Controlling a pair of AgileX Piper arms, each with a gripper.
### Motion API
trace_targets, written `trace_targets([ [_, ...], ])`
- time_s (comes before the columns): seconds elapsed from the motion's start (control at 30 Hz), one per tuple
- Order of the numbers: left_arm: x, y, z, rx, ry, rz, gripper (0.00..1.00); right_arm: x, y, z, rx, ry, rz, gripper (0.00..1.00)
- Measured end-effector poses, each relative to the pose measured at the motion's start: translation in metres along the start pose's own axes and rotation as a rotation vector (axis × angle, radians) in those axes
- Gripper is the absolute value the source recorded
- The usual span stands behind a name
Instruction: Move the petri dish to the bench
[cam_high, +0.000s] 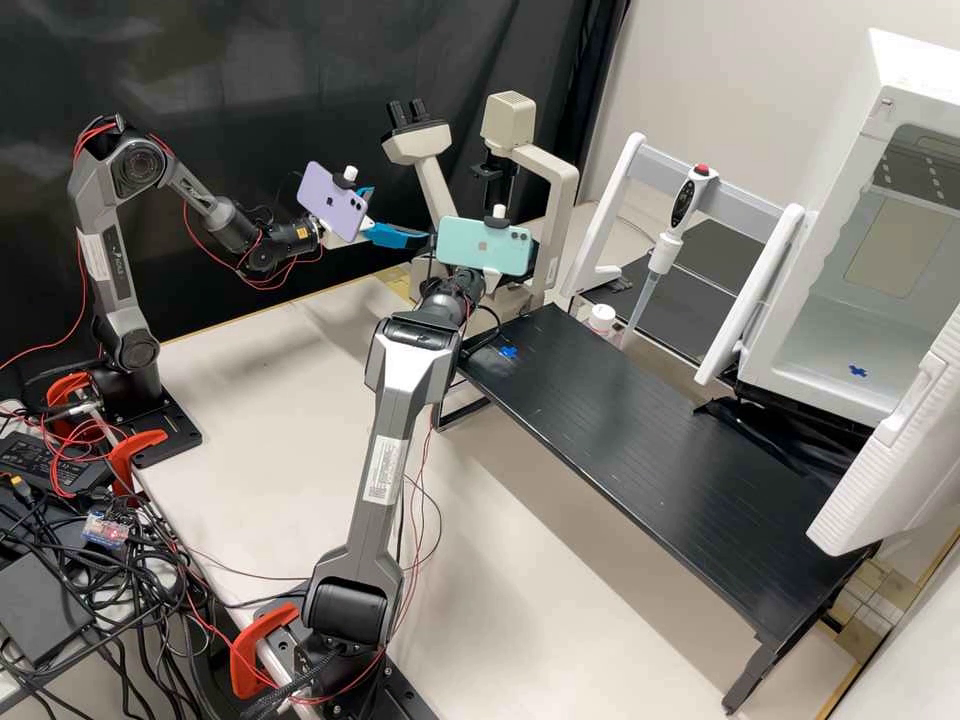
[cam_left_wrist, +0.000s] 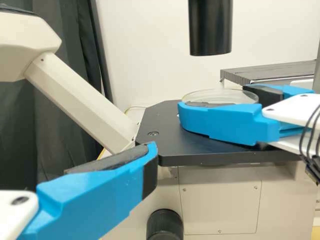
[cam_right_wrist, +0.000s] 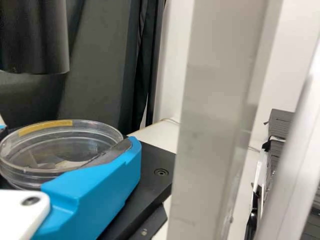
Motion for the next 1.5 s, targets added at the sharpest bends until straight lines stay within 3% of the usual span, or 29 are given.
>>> trace_targets([
  [0.37,0.0,0.0,0.0,0.0,0.0,0.0,1.0,-0.028,-0.002,0.004,0.01,0.034,-0.009,0.0],
  [0.53,0.0,0.0,0.0,0.0,0.0,0.0,1.0,-0.063,0.002,0.003,-0.021,0.058,-0.019,0.0],
  [0.73,0.0,0.0,0.0,0.0,0.0,0.0,1.0,-0.108,0.012,0.003,-0.049,0.106,0.045,0.0],
  [1.0,0.0,0.0,0.0,0.0,0.0,0.0,1.0,-0.156,0.009,0.024,-0.082,0.118,0.08,0.0],
  [1.3,0.0,0.0,0.0,0.0,0.0,0.0,1.0,-0.198,0.004,0.061,-0.02,0.097,0.151,0.0],
  [1.5,0.0,0.0,0.0,0.0,0.0,0.0,1.0,-0.223,-0.008,0.077,-0.02,0.08,0.148,0.0],
])
